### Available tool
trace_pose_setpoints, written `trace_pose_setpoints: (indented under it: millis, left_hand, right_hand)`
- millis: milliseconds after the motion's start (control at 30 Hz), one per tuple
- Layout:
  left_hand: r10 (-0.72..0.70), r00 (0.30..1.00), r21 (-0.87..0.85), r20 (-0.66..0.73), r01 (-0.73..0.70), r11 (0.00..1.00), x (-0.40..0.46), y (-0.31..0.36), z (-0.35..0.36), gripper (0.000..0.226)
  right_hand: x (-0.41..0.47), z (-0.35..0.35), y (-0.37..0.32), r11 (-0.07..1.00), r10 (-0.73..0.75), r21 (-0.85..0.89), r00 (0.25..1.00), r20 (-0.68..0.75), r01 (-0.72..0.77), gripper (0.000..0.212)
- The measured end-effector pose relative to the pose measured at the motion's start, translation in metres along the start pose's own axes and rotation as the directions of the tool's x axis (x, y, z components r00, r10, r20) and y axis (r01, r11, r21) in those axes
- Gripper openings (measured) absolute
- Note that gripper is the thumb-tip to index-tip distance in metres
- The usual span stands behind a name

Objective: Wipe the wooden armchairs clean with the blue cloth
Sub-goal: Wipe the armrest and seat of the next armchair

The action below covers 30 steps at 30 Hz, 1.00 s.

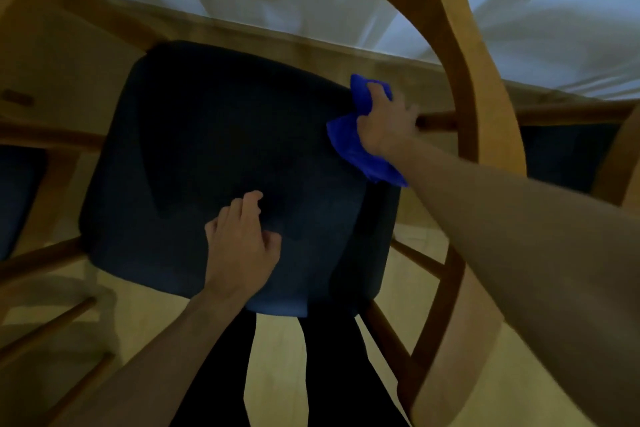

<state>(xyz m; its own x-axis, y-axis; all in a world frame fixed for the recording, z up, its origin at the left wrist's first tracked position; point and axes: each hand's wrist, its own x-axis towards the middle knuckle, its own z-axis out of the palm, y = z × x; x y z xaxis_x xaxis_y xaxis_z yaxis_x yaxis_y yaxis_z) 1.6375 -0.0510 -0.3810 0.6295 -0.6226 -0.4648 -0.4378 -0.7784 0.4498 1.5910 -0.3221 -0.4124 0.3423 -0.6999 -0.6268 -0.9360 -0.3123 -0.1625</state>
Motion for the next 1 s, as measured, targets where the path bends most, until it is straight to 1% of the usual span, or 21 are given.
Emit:
trace_pose_setpoints:
  millis: [67, 100, 167, 233, 300, 333, 367, 433, 467, 500, 567, 633, 733, 800, 867, 933, 1000]
  left_hand:
    - [-0.008, 1.0, -0.016, 0.012, 0.009, 1.0, -0.004, -0.002, 0.0, 0.053]
    - [-0.016, 1.0, -0.022, 0.017, 0.017, 1.0, -0.006, -0.001, 0.0, 0.053]
    - [-0.019, 0.999, -0.03, 0.026, 0.02, 0.999, -0.008, 0.002, 0.0, 0.053]
    - [0.002, 1.0, -0.029, 0.03, -0.001, 1.0, -0.007, 0.006, 0.002, 0.053]
    - [0.033, 0.999, -0.033, 0.027, -0.033, 0.999, -0.004, 0.009, 0.002, 0.054]
    - [0.04, 0.999, -0.05, 0.015, -0.039, 0.998, -0.001, 0.01, 0.001, 0.053]
    - [0.035, 0.999, -0.078, -0.003, -0.035, 0.996, 0.002, 0.011, -0.002, 0.053]
    - [0.023, 0.998, -0.128, -0.051, -0.029, 0.991, 0.009, 0.012, -0.007, 0.051]
    - [0.022, 0.997, -0.135, -0.076, -0.032, 0.99, 0.013, 0.011, -0.01, 0.051]
    - [0.022, 0.996, -0.131, -0.092, -0.034, 0.991, 0.016, 0.009, -0.013, 0.05]
    - [0.027, 0.995, -0.12, -0.095, -0.038, 0.992, 0.02, 0.005, -0.019, 0.05]
    - [0.036, 0.996, -0.127, -0.084, -0.046, 0.991, 0.022, 0.001, -0.025, 0.051]
    - [-0.009, 0.995, -0.199, -0.1, -0.011, 0.98, 0.02, -0.01, -0.036, 0.051]
    - [-0.072, 0.989, -0.223, -0.129, 0.042, 0.974, 0.016, -0.019, -0.044, 0.05]
    - [-0.113, 0.985, -0.244, -0.128, 0.079, 0.967, 0.011, -0.03, -0.047, 0.05]
    - [-0.133, 0.984, -0.257, -0.116, 0.099, 0.961, 0.003, -0.04, -0.047, 0.051]
    - [-0.15, 0.982, -0.264, -0.116, 0.115, 0.958, -0.006, -0.052, -0.046, 0.051]
  right_hand:
    - [-0.028, 0.021, 0.006, 0.984, 0.069, 0.165, 0.998, -0.008, -0.066, 0.065]
    - [-0.046, 0.031, 0.01, 0.975, 0.091, 0.205, 0.996, -0.016, -0.086, 0.066]
    - [-0.089, 0.054, 0.02, 0.973, 0.119, 0.2, 0.993, -0.025, -0.112, 0.064]
    - [-0.13, 0.075, 0.026, 0.966, 0.169, 0.199, 0.986, 0.01, -0.168, 0.06]
    - [-0.156, 0.086, 0.028, 0.932, 0.231, 0.274, 0.971, 0.055, -0.237, 0.054]
    - [-0.16, 0.085, 0.029, 0.912, 0.247, 0.326, 0.968, 0.045, -0.248, 0.051]
    - [-0.159, 0.08, 0.029, 0.903, 0.242, 0.363, 0.97, 0.006, -0.228, 0.048]
    - [-0.146, 0.064, 0.034, 0.917, 0.195, 0.375, 0.972, -0.133, -0.132, 0.049]
    - [-0.134, 0.055, 0.036, 0.92, 0.173, 0.379, 0.968, -0.18, -0.094, 0.052]
    - [-0.119, 0.045, 0.037, 0.916, 0.166, 0.392, 0.968, -0.186, -0.082, 0.054]
    - [-0.088, 0.03, 0.039, 0.905, 0.185, 0.409, 0.974, -0.129, -0.118, 0.057]
    - [-0.067, 0.025, 0.043, 0.924, 0.192, 0.35, 0.979, -0.072, -0.156, 0.056]
    - [-0.07, 0.036, 0.05, 0.947, 0.157, 0.292, 0.986, -0.048, -0.136, 0.056]
    - [-0.091, 0.052, 0.055, 0.945, 0.171, 0.283, 0.985, 0.006, -0.165, 0.057]
    - [-0.121, 0.071, 0.056, 0.943, 0.196, 0.261, 0.979, 0.062, -0.206, 0.055]
    - [-0.154, 0.095, 0.045, 0.962, 0.189, 0.185, 0.979, 0.074, -0.2, 0.052]
    - [-0.184, 0.123, 0.021, 0.984, 0.149, 0.09, 0.985, 0.084, -0.157, 0.052]
